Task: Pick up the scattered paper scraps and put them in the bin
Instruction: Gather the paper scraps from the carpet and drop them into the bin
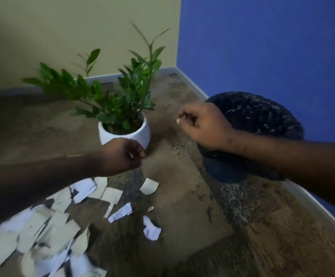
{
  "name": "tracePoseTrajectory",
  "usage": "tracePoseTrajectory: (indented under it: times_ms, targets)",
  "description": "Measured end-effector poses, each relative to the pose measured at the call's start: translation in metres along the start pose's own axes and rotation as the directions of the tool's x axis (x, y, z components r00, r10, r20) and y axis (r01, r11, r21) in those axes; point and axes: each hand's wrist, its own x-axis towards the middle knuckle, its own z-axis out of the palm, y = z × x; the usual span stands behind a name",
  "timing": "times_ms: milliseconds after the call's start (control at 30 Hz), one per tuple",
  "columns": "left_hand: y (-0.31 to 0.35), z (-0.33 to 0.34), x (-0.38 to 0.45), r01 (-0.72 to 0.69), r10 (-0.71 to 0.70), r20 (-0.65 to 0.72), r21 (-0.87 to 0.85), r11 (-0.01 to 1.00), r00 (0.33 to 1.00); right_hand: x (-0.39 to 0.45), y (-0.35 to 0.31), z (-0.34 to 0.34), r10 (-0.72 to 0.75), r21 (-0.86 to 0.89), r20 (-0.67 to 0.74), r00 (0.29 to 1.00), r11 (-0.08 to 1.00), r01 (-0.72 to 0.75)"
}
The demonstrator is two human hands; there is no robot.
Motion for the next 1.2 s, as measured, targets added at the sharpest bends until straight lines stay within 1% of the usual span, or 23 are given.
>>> tracePoseTrajectory:
  times_ms: [33,67,133,167,233,300,367,400,467,533,567,600,667,733,833,933,1033,1067,1133,1200]
  targets:
    - [-0.014,0.006,-0.010,0.022,-0.022,0.021,0.024,0.999,1.000,-0.004,-0.005,0.007,-0.079,-0.065,0.089,0.993,0.994,0.084]
    - [-0.028,0.012,-0.021,0.042,-0.045,0.056,0.065,0.997,0.997,-0.009,-0.009,0.015,-0.109,-0.106,0.179,0.978,0.986,0.129]
    - [-0.052,0.023,-0.041,0.067,-0.100,0.171,0.190,0.980,0.980,-0.021,-0.015,0.034,-0.103,-0.135,0.325,0.940,0.979,0.154]
    - [-0.062,0.028,-0.050,0.067,-0.133,0.255,0.250,0.966,0.958,-0.028,-0.016,0.044,-0.095,-0.148,0.388,0.917,0.975,0.164]
    - [-0.078,0.034,-0.066,0.043,-0.191,0.423,0.334,0.942,0.886,-0.043,-0.018,0.063,-0.060,-0.177,0.518,0.853,0.968,0.176]
    - [-0.092,0.040,-0.081,-0.035,-0.202,0.538,0.398,0.917,0.818,-0.055,-0.019,0.078,0.008,-0.204,0.626,0.780,0.967,0.154]
    - [-0.105,0.049,-0.095,-0.133,-0.172,0.605,0.425,0.895,0.777,-0.067,-0.021,0.093,0.059,-0.208,0.729,0.682,0.968,0.139]
    - [-0.110,0.054,-0.102,-0.156,-0.161,0.631,0.415,0.896,0.759,-0.074,-0.023,0.099,0.066,-0.191,0.780,0.622,0.972,0.135]
    - [-0.119,0.065,-0.116,-0.151,-0.166,0.680,0.381,0.912,0.714,-0.086,-0.028,0.110,0.028,-0.121,0.852,0.523,0.982,0.143]
    - [-0.127,0.078,-0.130,-0.167,-0.163,0.713,0.369,0.914,0.682,-0.098,-0.033,0.120,-0.037,-0.050,0.888,0.458,0.983,0.175]
    - [-0.130,0.085,-0.137,-0.202,-0.138,0.716,0.368,0.907,0.684,-0.103,-0.036,0.125,-0.059,-0.030,0.900,0.431,0.980,0.197]
    - [-0.133,0.092,-0.143,-0.253,-0.101,0.712,0.373,0.892,0.695,-0.107,-0.038,0.130,-0.076,-0.017,0.910,0.407,0.975,0.220]
    - [-0.138,0.103,-0.155,-0.356,-0.025,0.698,0.396,0.847,0.715,-0.115,-0.043,0.140,-0.127,0.022,0.916,0.381,0.963,0.269]
    - [-0.143,0.112,-0.165,-0.410,0.018,0.678,0.424,0.808,0.735,-0.122,-0.046,0.148,-0.192,0.076,0.916,0.351,0.945,0.319]
    - [-0.150,0.122,-0.175,-0.480,0.086,0.655,0.450,0.753,0.750,-0.132,-0.048,0.159,-0.233,0.119,0.938,0.257,0.913,0.391]
    - [-0.153,0.125,-0.175,-0.499,0.133,0.646,0.425,0.755,0.752,-0.145,-0.048,0.170,-0.273,0.171,0.944,0.186,0.885,0.432]
    - [-0.148,0.130,-0.172,-0.522,0.162,0.661,0.394,0.757,0.733,-0.161,-0.046,0.180,-0.270,0.196,0.957,0.105,0.870,0.452]
    - [-0.147,0.132,-0.173,-0.537,0.180,0.666,0.380,0.753,0.724,-0.167,-0.045,0.182,-0.284,0.213,0.955,0.087,0.860,0.464]
    - [-0.146,0.134,-0.173,-0.551,0.200,0.683,0.345,0.760,0.702,-0.176,-0.043,0.189,-0.333,0.251,0.941,0.057,0.803,0.540]
    - [-0.145,0.134,-0.170,-0.530,0.175,0.709,0.317,0.787,0.683,-0.182,-0.040,0.194,-0.352,0.249,0.934,0.060,0.764,0.595]
